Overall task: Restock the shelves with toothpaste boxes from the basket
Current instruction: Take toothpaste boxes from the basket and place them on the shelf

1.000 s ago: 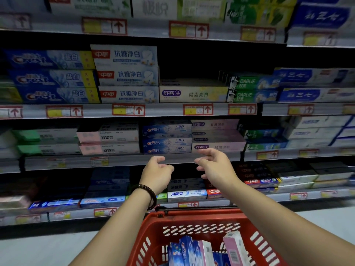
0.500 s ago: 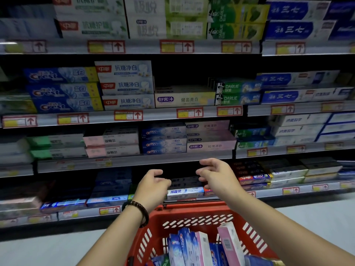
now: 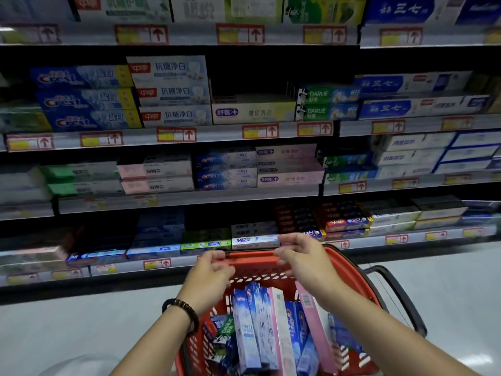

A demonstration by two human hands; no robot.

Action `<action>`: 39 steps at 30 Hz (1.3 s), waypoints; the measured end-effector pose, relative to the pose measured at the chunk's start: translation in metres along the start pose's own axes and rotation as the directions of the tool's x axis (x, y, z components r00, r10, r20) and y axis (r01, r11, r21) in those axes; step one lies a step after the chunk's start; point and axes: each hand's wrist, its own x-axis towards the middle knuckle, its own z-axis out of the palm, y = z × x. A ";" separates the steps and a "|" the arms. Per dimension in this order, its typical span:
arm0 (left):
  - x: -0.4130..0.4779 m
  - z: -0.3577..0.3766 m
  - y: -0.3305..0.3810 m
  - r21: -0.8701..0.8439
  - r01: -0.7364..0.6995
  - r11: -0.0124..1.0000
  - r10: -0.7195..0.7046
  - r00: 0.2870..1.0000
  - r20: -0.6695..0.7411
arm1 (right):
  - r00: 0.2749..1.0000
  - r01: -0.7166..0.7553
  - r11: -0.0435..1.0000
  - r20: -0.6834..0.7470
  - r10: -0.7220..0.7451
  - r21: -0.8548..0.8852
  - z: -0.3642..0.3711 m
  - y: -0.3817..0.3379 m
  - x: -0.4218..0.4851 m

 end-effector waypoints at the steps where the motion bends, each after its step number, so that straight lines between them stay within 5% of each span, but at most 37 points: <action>1: -0.004 0.002 -0.007 0.021 0.005 1.000 -0.005 1.000 0.005 | 1.000 -0.017 1.000 0.003 0.017 -0.001 -0.002 0.006 -0.004; 11: -0.012 0.033 -0.062 0.165 0.146 0.975 -0.162 0.983 0.087 | 0.987 -0.160 0.987 0.023 0.160 -0.005 -0.010 0.060 -0.036; 16: -0.008 0.052 -0.079 0.081 0.296 0.952 -0.305 0.945 0.120 | 0.975 -0.211 0.977 0.059 0.212 -0.026 -0.002 0.089 -0.043; 26: 0.006 0.073 -0.122 0.407 0.225 0.885 -0.277 0.958 0.074 | 0.953 -0.262 0.963 0.141 0.269 -0.069 0.012 0.115 -0.052; 39: 0.010 0.094 -0.130 0.496 0.280 0.822 -0.370 0.925 0.090 | 0.933 -0.328 0.928 0.096 0.348 -0.176 0.014 0.140 -0.053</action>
